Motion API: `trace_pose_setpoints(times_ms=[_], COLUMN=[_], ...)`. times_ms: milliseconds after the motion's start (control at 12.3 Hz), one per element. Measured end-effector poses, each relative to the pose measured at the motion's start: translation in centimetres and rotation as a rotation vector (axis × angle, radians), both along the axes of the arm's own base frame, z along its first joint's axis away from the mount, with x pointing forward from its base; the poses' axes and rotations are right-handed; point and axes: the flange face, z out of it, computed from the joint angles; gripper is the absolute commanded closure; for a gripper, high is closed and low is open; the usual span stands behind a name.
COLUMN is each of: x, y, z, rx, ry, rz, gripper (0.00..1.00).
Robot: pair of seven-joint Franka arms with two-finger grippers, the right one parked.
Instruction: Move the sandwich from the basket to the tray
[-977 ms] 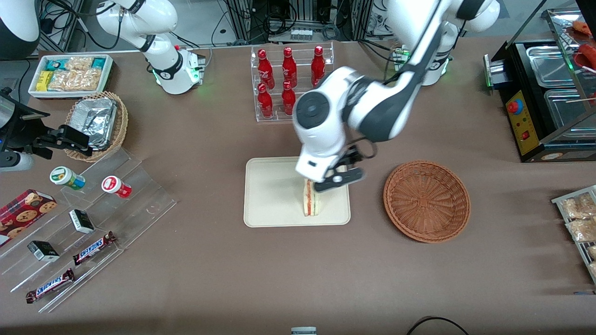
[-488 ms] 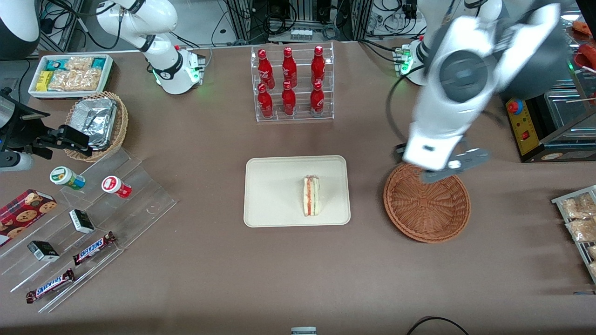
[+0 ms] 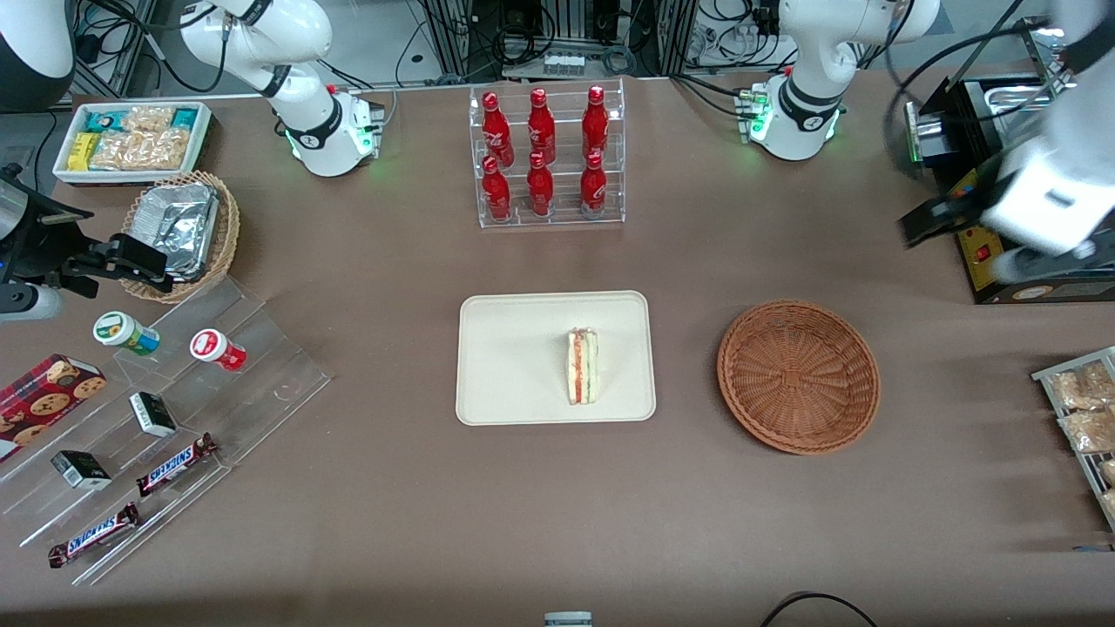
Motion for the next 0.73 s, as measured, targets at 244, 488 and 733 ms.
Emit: trace_pose_setpoints(times_ms=[244,488,733], x=[-3.6,-3.4,-2.7], y=[5.1,5.3,4.1], z=[1.2,0.6,-0.2], rx=[-0.057,-0.069,-0.063], ry=[-0.006,-0.009,0.0], rz=[-0.059,-0.148,-0.164], gripper=[0.0,0.0,0.0])
